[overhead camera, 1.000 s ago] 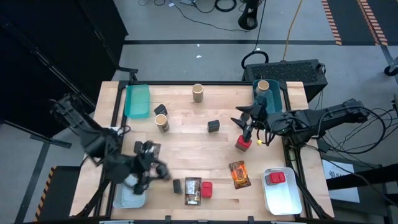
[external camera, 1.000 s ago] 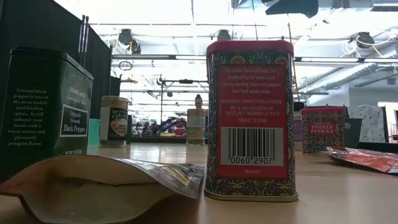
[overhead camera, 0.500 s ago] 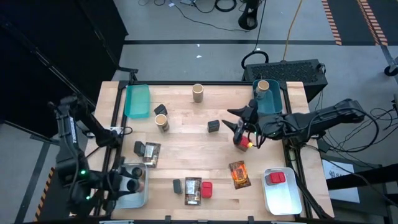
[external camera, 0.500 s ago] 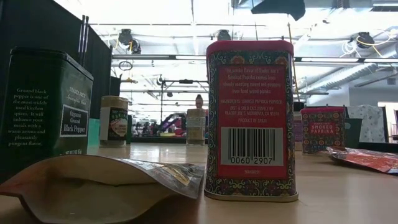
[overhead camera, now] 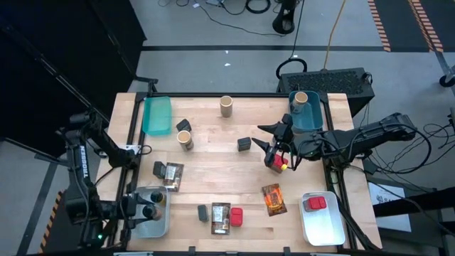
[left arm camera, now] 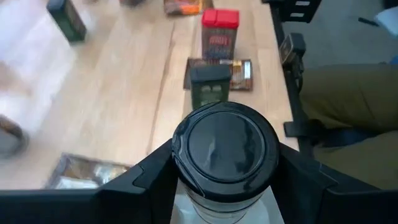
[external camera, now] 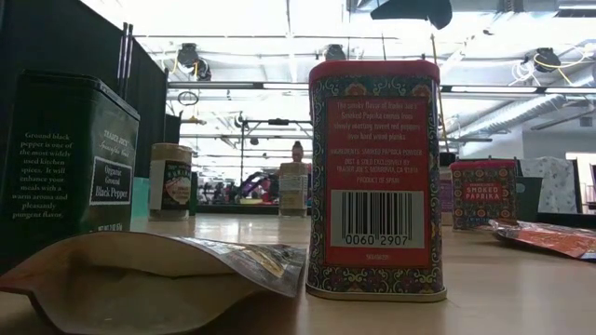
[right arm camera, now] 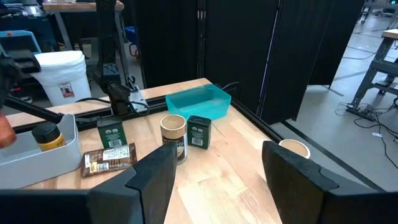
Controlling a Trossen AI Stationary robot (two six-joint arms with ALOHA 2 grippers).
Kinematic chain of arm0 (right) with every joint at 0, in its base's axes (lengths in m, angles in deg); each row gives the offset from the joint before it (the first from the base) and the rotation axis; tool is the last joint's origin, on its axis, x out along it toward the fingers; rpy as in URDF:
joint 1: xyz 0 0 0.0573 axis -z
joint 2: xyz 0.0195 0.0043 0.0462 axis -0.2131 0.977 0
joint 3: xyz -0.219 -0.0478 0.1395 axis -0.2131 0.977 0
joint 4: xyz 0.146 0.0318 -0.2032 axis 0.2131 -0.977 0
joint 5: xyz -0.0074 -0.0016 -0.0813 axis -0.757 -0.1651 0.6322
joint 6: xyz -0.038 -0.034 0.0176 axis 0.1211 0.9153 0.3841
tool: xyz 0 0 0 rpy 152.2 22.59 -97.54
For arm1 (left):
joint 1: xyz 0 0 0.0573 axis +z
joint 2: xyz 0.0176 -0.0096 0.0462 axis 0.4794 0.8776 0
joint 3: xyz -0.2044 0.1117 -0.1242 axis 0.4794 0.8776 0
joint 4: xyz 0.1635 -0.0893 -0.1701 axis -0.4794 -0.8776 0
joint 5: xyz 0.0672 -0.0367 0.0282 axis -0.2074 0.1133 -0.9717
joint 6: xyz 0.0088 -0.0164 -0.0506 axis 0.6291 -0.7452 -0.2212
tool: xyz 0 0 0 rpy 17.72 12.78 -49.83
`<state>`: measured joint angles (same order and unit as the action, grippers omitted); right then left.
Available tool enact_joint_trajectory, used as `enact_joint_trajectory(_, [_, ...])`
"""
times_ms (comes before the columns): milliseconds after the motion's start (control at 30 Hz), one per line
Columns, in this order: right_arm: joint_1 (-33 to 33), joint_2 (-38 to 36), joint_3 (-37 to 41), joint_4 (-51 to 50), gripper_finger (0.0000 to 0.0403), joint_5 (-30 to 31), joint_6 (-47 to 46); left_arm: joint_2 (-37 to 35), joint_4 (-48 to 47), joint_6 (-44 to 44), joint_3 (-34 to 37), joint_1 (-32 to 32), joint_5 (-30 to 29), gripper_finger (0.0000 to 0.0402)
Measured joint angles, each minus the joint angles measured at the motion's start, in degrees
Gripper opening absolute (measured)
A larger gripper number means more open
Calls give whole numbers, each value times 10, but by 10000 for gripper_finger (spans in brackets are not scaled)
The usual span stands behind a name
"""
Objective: Sort spices by type
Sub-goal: Put the orange seasoning bottle into the gray bin
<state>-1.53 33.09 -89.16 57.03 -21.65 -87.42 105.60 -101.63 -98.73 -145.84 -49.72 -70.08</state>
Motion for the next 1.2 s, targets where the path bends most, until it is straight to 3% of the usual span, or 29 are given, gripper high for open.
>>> enact_joint_trajectory(367, [0, 0, 0, 0, 219, 0, 7, -1, 55, -11, 44, -8, 12, 211])
enact_joint_trajectory(467, [0, 0, 0, 0, 219, 0, 11, 1, 33, -11, 61, -10, -2, 211])
enact_joint_trajectory(700, [0, 0, 0, 1, 219, 0, 13, 1, 55, -65, 121, -13, 45, 211])
enact_joint_trajectory(1200, [0, 0, 0, 2, 219, -2, 13, -4, 57, -25, 126, -8, 9, 211])
